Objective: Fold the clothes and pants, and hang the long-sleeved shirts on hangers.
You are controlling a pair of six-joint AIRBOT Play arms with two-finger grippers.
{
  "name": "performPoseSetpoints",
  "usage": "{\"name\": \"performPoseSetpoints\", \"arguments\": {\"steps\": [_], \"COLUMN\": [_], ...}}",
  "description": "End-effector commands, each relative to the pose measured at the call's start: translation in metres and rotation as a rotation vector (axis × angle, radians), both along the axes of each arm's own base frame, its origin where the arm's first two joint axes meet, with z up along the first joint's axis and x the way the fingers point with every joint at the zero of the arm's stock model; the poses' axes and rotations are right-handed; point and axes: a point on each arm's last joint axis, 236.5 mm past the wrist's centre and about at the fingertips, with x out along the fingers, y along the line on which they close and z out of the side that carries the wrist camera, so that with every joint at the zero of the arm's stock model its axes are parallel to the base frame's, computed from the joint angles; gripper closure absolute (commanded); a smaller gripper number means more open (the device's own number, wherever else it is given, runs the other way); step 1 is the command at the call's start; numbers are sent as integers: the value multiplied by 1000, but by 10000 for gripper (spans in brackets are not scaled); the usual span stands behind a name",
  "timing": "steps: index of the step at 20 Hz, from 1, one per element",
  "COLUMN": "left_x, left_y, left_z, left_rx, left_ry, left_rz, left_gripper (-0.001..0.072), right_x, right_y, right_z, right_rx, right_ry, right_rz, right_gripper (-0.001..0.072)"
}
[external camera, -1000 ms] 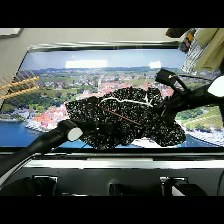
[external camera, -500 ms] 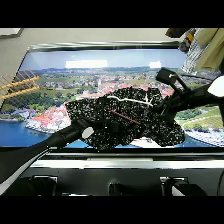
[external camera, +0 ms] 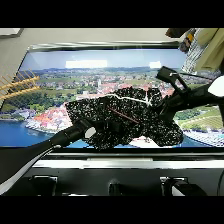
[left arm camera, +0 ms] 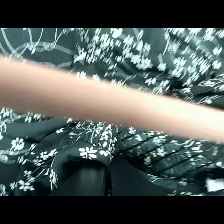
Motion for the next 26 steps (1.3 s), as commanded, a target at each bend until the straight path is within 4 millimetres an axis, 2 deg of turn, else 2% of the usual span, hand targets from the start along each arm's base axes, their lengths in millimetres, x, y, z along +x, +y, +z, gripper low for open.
{"name": "performPoseSetpoints", "arguments": {"steps": [1, 4, 7, 11, 19, 22, 26], "left_x": [3, -1, 9, 13, 20, 31, 40], "left_y": [4, 26, 45, 63, 59, 66, 78], "left_z": [7, 12, 35, 55, 72, 80, 80], "left_rx": [12, 71, 54, 45, 25, -6, -22], "left_ry": [23, 103, 93, 91, 79, 87, 105], "left_rz": [5, 13, 50, 79, 80, 118, 154], "left_gripper": [680, 680, 680, 681, 681, 681, 681], "right_x": [-5, -15, -24, -39, -50, -49, -47], "right_y": [1, -6, -20, -20, -11, -11, -15], "right_z": [-1, -1, 3, 5, 6, 6, 5], "right_rx": [8, -28, -80, -87, -57, -61, -80], "right_ry": [28, 45, 46, 85, 109, 99, 94], "right_rz": [-8, -4, -41, -28, 26, 40, 32], "right_gripper": [678, 679, 679, 679, 679, 679, 680]}}
